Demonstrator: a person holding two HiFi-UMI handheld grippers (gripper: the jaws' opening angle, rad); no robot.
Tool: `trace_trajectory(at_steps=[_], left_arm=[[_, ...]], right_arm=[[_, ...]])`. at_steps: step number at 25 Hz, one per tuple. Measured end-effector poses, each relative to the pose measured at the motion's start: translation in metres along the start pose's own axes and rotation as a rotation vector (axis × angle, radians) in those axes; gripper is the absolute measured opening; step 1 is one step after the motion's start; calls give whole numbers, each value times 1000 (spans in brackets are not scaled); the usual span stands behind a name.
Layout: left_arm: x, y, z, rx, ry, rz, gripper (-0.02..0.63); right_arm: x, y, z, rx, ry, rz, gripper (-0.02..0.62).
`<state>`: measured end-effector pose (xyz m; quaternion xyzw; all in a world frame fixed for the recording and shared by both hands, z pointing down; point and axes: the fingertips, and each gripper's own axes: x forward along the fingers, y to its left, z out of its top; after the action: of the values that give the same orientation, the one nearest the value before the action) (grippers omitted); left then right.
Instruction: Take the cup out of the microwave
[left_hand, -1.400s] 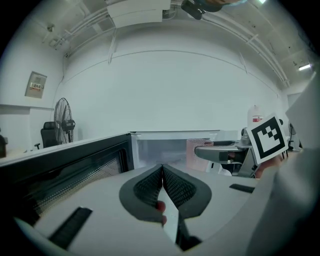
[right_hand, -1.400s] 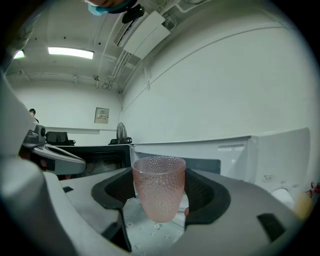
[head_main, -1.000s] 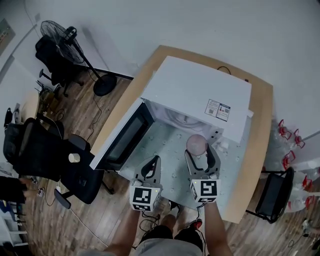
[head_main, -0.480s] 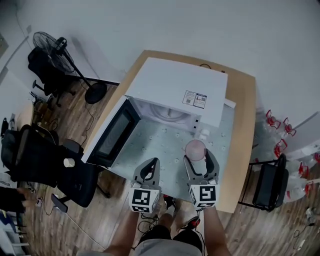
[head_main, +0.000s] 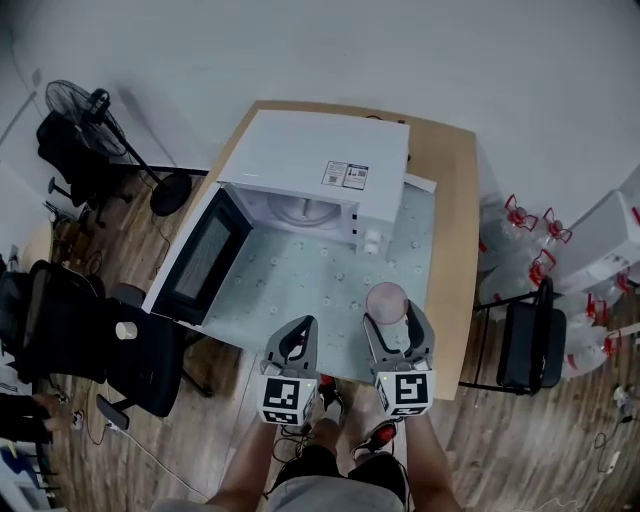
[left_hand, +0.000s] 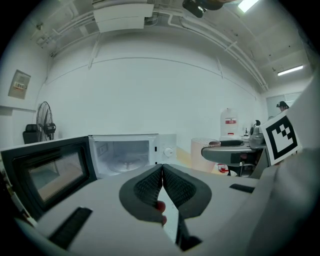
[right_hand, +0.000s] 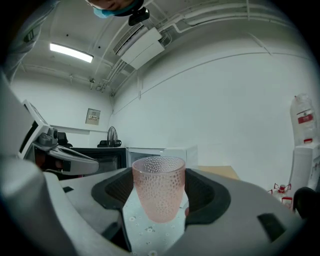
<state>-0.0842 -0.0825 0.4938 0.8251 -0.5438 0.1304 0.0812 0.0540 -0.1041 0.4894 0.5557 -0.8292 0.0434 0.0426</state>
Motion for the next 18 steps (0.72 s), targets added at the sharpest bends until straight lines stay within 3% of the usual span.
trace_trajectory(at_steps=[18], left_arm=[[-4,-58,-46,10,53,-48,23]], right_arm=[[-60,-28,-70,21,62,-58,333]])
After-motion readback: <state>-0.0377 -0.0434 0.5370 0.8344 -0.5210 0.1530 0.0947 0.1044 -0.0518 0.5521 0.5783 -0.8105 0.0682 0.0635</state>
